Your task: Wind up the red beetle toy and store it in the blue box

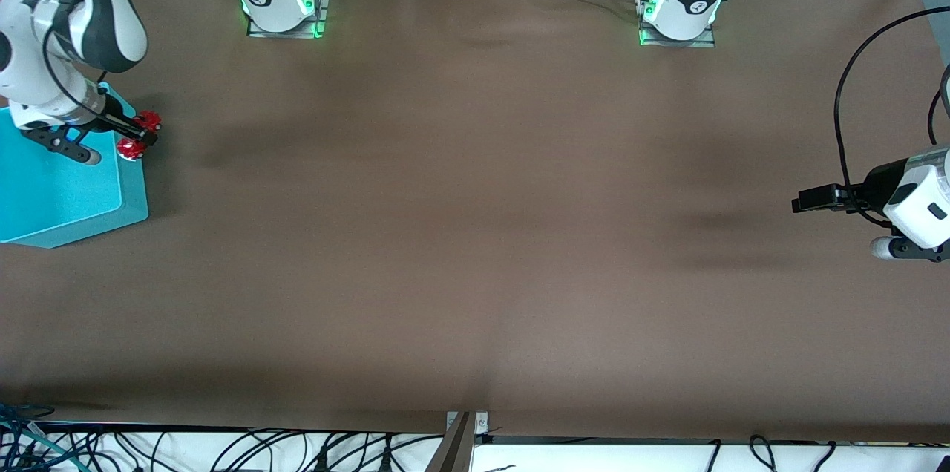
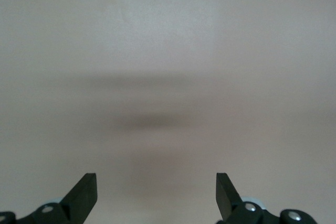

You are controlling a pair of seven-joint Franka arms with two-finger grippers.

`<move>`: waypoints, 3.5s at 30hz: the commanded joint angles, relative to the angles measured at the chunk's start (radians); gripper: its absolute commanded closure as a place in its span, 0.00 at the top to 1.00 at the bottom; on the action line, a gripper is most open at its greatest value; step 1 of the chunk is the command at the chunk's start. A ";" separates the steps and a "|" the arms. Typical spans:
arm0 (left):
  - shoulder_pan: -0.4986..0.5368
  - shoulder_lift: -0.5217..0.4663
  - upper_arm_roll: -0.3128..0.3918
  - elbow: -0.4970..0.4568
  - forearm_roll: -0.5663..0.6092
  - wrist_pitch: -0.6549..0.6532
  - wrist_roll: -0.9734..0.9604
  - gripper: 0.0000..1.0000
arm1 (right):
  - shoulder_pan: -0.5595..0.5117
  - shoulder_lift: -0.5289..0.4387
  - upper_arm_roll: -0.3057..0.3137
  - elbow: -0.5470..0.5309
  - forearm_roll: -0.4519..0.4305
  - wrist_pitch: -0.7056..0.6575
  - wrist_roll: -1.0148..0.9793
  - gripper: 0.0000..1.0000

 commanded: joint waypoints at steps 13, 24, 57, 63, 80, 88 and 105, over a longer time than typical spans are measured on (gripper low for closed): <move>-0.007 -0.001 -0.002 0.008 0.000 -0.013 0.006 1.00 | -0.095 0.124 -0.058 0.117 -0.015 0.013 -0.462 0.00; -0.012 0.012 -0.002 0.008 -0.001 -0.013 0.006 1.00 | -0.187 0.245 -0.056 0.120 -0.010 0.176 -0.612 0.00; -0.018 0.019 0.003 0.005 0.005 -0.030 0.006 1.00 | -0.306 0.502 -0.020 0.120 0.007 0.374 -0.632 0.77; -0.018 0.019 0.003 0.006 0.005 -0.030 0.014 1.00 | -0.306 0.495 -0.012 0.118 0.007 0.374 -0.608 1.00; -0.018 0.022 0.003 0.005 0.005 -0.030 0.016 1.00 | -0.301 0.349 0.059 0.242 0.013 0.034 -0.600 1.00; -0.015 0.026 0.003 0.006 0.003 -0.029 0.014 1.00 | -0.289 0.259 0.082 0.288 0.014 -0.126 -0.600 1.00; -0.017 0.025 0.001 0.006 0.003 -0.029 0.008 1.00 | -0.180 0.127 0.002 0.506 0.129 -0.583 -0.602 1.00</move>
